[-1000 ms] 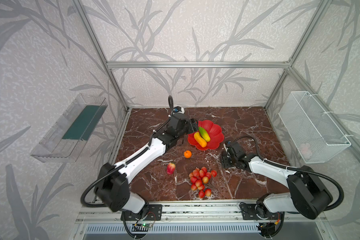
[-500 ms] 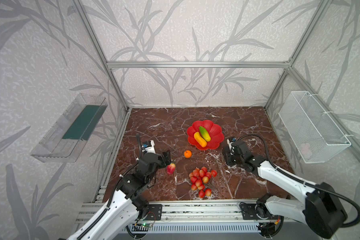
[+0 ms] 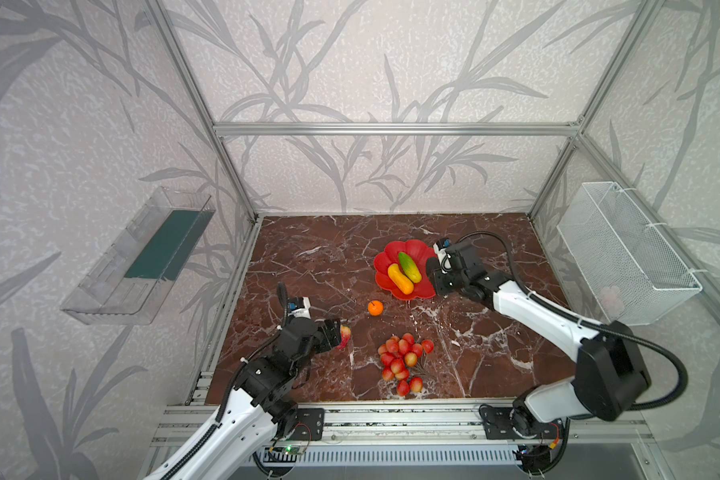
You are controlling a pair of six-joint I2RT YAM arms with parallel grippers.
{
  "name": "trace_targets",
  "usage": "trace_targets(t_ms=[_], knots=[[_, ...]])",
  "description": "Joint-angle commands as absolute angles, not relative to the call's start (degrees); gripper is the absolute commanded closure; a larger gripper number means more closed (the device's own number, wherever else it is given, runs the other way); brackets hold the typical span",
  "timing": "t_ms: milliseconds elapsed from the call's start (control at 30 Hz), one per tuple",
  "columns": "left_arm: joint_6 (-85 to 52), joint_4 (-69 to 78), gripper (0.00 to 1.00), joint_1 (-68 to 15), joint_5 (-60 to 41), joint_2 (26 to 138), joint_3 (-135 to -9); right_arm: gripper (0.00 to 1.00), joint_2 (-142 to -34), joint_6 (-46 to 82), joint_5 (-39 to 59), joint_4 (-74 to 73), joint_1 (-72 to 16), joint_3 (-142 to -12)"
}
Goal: Place and organize the fake fruits in the fruit bowl
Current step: 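Place the avocado in the bowl while the left gripper reaches for the peach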
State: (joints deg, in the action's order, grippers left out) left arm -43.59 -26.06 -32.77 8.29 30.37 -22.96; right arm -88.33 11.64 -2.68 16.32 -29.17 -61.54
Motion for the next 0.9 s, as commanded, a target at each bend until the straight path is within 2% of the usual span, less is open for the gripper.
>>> trace_targets(t_ms=[0, 233, 433, 667, 867], knots=[[-44.6, -27.5, 0.14, -32.5, 7.2, 30.4, -21.7, 0.67, -94.6, 8.8, -0.8, 16.9, -28.2, -67.7], [-44.5, -28.0, 0.14, -32.5, 6.0, 30.2, -20.3, 0.67, -106.2, 8.3, 0.0, 17.9, -26.1, -76.5], [-44.3, -26.4, 0.15, -32.6, 5.2, 30.2, -18.9, 0.62, -112.4, 8.1, 1.1, 18.2, -25.2, -80.4], [-43.7, -24.0, 0.15, -32.6, 4.3, 32.6, -17.6, 0.37, -113.4, 9.1, 2.5, 19.4, -25.0, -81.8], [-42.7, -20.7, 0.15, -32.6, 3.3, 36.0, -16.8, 0.25, -105.7, 10.5, 1.5, 18.6, -25.0, -79.2]])
